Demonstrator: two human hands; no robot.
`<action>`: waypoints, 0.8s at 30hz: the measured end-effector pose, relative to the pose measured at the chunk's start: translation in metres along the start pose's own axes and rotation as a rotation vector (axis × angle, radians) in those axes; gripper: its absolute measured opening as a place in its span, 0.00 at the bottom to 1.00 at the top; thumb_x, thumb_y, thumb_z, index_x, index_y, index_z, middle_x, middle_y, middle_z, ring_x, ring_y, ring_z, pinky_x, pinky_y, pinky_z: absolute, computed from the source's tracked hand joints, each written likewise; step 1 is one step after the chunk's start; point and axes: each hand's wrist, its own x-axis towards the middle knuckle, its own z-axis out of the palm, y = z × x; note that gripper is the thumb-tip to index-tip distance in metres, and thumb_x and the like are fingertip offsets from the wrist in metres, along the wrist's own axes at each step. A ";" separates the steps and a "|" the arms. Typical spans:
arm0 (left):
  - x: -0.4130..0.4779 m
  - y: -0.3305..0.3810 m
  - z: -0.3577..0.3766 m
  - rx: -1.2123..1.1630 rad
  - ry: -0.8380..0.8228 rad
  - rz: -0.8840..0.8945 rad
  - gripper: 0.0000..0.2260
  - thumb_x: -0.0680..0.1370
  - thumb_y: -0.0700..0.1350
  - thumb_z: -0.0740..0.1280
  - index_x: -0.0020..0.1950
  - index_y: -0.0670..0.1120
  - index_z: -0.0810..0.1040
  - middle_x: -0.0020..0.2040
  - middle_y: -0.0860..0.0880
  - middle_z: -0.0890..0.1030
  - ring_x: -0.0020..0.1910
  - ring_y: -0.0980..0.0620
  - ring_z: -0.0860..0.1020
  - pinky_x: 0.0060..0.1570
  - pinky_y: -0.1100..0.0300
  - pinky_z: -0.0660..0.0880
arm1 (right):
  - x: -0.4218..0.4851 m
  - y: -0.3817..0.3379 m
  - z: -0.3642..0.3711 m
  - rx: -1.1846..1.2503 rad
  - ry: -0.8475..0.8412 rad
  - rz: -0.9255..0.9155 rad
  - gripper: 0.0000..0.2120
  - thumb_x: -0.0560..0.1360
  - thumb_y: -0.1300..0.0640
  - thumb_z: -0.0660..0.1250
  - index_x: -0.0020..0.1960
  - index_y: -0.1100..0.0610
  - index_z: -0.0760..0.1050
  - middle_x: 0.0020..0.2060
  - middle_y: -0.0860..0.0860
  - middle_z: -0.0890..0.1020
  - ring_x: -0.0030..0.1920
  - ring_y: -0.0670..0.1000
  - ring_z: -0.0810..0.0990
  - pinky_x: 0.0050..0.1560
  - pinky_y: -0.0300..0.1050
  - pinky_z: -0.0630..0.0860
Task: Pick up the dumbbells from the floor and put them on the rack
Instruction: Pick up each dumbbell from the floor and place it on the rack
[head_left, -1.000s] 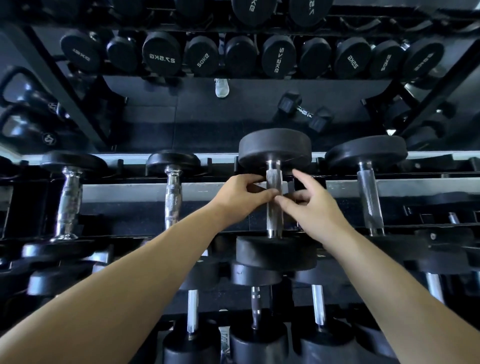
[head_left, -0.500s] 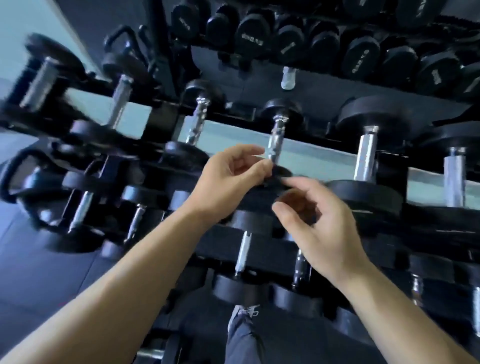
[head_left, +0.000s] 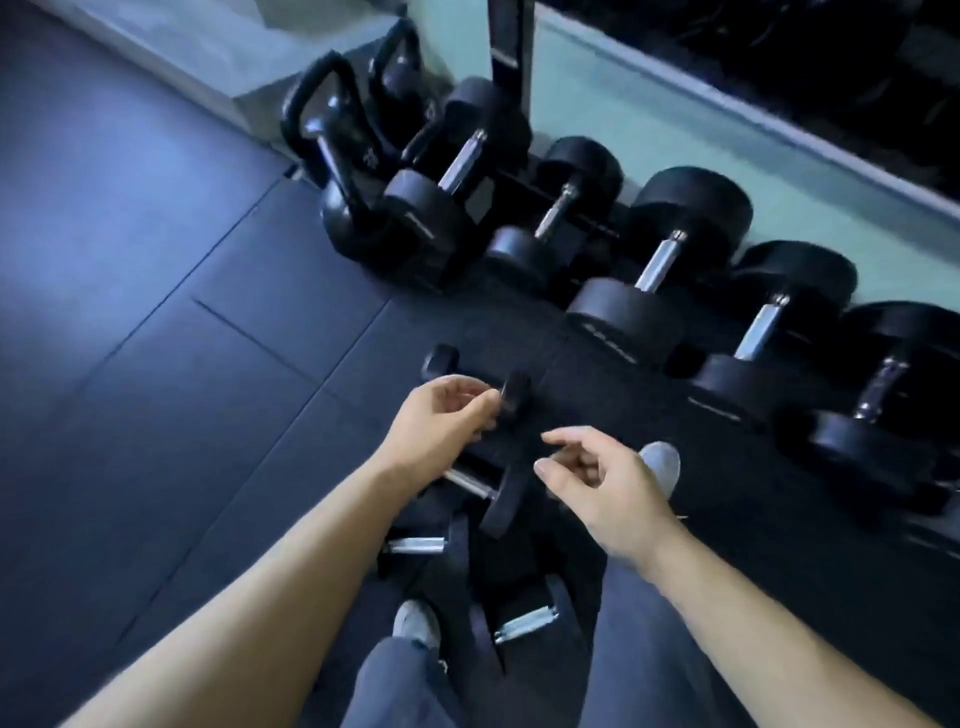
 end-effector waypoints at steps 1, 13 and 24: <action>-0.007 -0.029 -0.010 0.003 0.015 -0.036 0.03 0.80 0.47 0.72 0.49 0.49 0.84 0.45 0.45 0.88 0.46 0.48 0.86 0.59 0.41 0.82 | -0.002 0.019 0.021 -0.009 -0.038 0.043 0.11 0.77 0.59 0.75 0.52 0.44 0.81 0.40 0.47 0.83 0.41 0.49 0.81 0.53 0.52 0.81; -0.036 -0.371 0.012 -0.090 0.214 -0.499 0.16 0.74 0.62 0.71 0.50 0.51 0.84 0.45 0.51 0.88 0.49 0.46 0.87 0.53 0.50 0.81 | 0.059 0.273 0.127 -0.436 -0.391 0.242 0.12 0.74 0.50 0.78 0.56 0.49 0.82 0.39 0.45 0.83 0.38 0.42 0.78 0.50 0.38 0.76; -0.024 -0.549 0.222 -0.695 0.358 -0.902 0.14 0.83 0.56 0.66 0.48 0.45 0.77 0.51 0.42 0.81 0.51 0.44 0.82 0.59 0.49 0.80 | 0.109 0.481 0.108 -0.984 -1.000 0.106 0.32 0.74 0.38 0.73 0.75 0.46 0.72 0.60 0.48 0.83 0.57 0.50 0.83 0.64 0.49 0.78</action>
